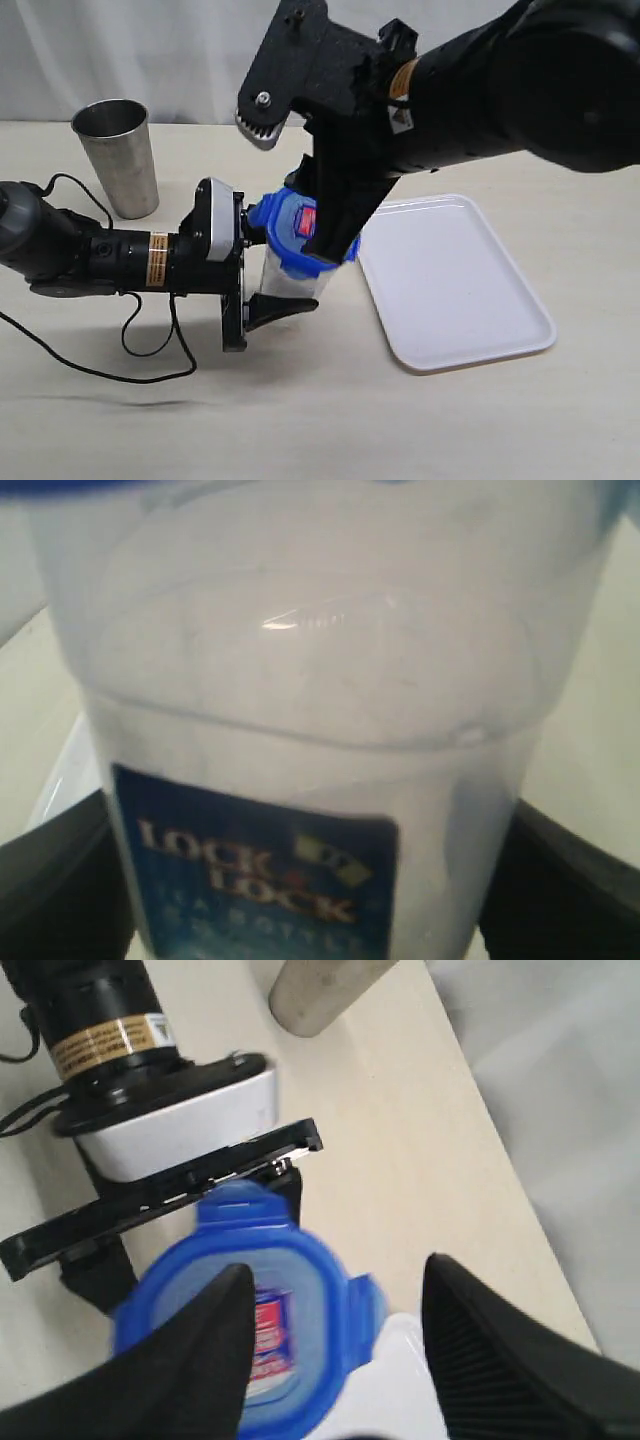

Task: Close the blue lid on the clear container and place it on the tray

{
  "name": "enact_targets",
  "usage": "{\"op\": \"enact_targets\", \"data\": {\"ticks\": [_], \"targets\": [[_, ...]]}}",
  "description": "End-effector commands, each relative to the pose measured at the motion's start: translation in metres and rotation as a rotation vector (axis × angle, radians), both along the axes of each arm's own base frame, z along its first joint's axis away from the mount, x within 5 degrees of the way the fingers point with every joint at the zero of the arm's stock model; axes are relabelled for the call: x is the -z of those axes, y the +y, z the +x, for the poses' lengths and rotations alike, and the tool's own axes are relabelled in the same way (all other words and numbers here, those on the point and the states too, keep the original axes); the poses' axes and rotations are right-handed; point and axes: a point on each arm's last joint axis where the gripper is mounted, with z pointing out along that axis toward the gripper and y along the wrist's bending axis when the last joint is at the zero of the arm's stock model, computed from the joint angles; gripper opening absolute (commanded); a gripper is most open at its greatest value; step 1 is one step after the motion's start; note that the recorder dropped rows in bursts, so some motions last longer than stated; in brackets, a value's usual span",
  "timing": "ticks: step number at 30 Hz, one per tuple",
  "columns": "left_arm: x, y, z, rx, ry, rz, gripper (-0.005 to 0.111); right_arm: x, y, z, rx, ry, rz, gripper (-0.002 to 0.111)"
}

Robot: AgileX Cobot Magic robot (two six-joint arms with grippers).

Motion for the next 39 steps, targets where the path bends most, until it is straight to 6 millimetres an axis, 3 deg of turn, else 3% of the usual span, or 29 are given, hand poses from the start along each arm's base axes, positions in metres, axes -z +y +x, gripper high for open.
{"op": "enact_targets", "data": {"ticks": [1,5,14,23,29,39], "targets": [[-0.007,-0.001,-0.006,0.105,-0.148,-0.028,0.0,-0.003,-0.022,0.01,0.093,0.179,0.037,0.047],[-0.008,-0.001,-0.006,0.108,-0.148,-0.032,0.0,0.009,-0.024,0.017,-0.024,0.429,0.085,0.047],[-0.008,-0.001,-0.006,0.107,-0.148,-0.032,0.0,0.041,-0.016,0.037,-0.038,0.449,0.036,0.043],[-0.008,-0.001,-0.006,0.107,-0.148,-0.034,0.0,0.052,-0.012,0.03,-0.139,0.545,0.007,0.043],[-0.008,-0.001,-0.006,0.108,-0.148,-0.036,0.0,0.069,-0.009,0.033,-0.119,0.622,-0.018,0.034],[-0.009,-0.002,-0.005,0.093,-0.147,-0.044,0.0,0.088,-0.01,0.033,-0.08,0.74,-0.083,0.034]]}}
